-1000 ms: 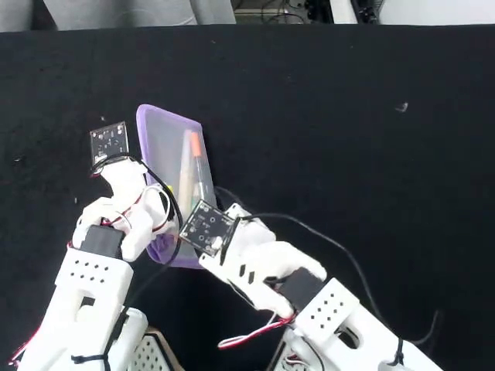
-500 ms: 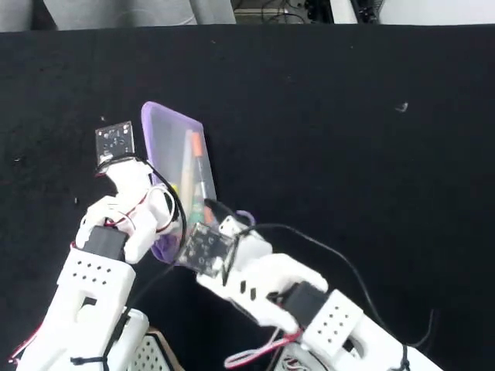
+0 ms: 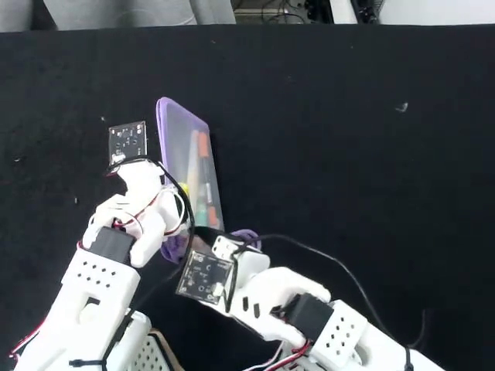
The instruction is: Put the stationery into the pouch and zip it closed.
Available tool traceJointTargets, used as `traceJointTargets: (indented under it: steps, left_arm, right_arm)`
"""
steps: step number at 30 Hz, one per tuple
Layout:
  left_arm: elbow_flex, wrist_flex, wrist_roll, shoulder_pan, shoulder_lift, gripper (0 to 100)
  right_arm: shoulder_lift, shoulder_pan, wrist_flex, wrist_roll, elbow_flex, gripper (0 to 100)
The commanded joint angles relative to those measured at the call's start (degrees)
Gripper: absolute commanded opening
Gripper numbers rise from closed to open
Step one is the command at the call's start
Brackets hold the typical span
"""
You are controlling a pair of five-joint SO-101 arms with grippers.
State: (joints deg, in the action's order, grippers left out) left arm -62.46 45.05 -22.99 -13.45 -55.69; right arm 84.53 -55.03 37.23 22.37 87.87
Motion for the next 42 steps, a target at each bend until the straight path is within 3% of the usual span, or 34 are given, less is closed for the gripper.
traceJointTargets:
  steps: [1,7,11,21,32,42]
  left_arm:
    - [2.33,-0.53,-0.26,-1.19,-0.26,3]
    - [2.33,-0.44,-0.26,-1.19,-0.26,3]
    - [2.24,-0.44,-0.26,-1.10,-0.26,3]
    - [2.33,-0.62,-0.26,4.62,-0.26,3]
    - [2.15,-2.99,-0.26,11.74,-0.18,3]
    - [2.24,-2.99,-0.26,14.55,-0.18,3]
  right_arm:
    - [1.19,-1.67,-0.09,0.44,-0.31,15.6]
    - [1.01,-1.67,0.09,0.09,-0.31,14.2]
    - [1.19,-1.67,0.26,0.09,-0.92,0.6]
    - [1.19,3.87,6.95,-3.08,-8.04,1.1]
    - [1.19,4.13,17.23,-2.81,-15.25,1.1]
    - [1.19,3.96,18.02,-3.16,-15.25,1.1]
